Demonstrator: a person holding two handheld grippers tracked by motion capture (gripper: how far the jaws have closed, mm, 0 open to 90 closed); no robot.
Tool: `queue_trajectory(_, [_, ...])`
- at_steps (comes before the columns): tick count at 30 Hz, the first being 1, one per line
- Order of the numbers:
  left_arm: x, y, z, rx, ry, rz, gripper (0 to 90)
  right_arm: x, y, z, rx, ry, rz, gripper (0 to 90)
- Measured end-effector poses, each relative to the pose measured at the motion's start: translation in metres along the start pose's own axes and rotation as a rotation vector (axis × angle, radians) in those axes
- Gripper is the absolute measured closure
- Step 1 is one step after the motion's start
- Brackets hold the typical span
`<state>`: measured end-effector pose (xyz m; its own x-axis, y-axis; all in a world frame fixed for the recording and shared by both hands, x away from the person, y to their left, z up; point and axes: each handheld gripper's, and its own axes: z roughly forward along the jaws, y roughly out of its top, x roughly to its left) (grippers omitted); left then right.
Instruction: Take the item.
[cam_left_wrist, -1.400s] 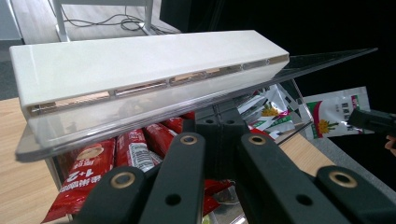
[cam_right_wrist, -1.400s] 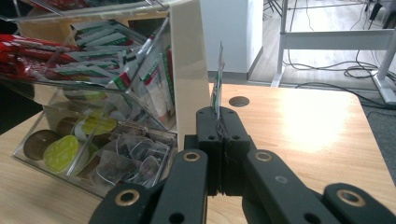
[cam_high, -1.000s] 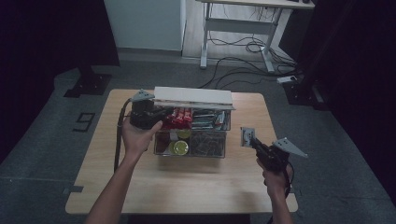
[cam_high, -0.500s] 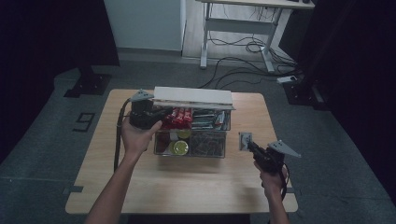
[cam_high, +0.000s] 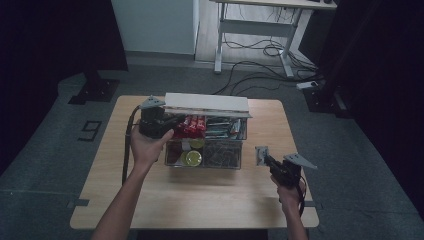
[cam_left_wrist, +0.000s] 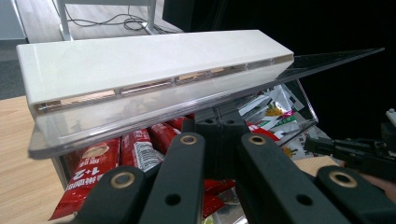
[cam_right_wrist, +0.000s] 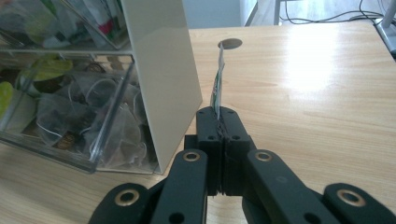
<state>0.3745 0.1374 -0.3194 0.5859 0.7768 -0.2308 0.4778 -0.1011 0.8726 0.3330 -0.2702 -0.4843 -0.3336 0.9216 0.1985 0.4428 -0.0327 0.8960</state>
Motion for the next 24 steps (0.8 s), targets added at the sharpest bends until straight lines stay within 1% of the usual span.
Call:
queue_trajectory(3, [0.0,0.0,0.0,-0.001,-0.001,-0.001,90.0,-0.002,-0.003,0.005,0.013,-0.002,0.002,87.8])
queue_trajectory(5, [-0.001,0.0,0.0,-0.003,0.0,-0.001,90.0,-0.003,-0.007,0.01,0.035,0.0,0.002,87.8])
queue_trajectory(6, [-0.001,0.0,0.0,-0.003,0.0,-0.001,90.0,-0.003,-0.007,0.01,0.035,0.0,0.002,87.8])
queue_trajectory(9, [-0.003,-0.001,-0.001,-0.003,0.001,0.001,90.0,-0.005,-0.012,0.015,0.055,-0.002,0.011,87.8])
queue_trajectory(18, [-0.006,-0.001,0.002,0.005,-0.004,0.01,90.0,-0.009,-0.021,0.022,0.095,-0.012,0.014,87.7])
queue_trajectory(24, [-0.006,-0.001,0.002,0.003,-0.007,0.011,90.0,-0.011,-0.025,0.025,0.108,-0.014,0.016,87.5])
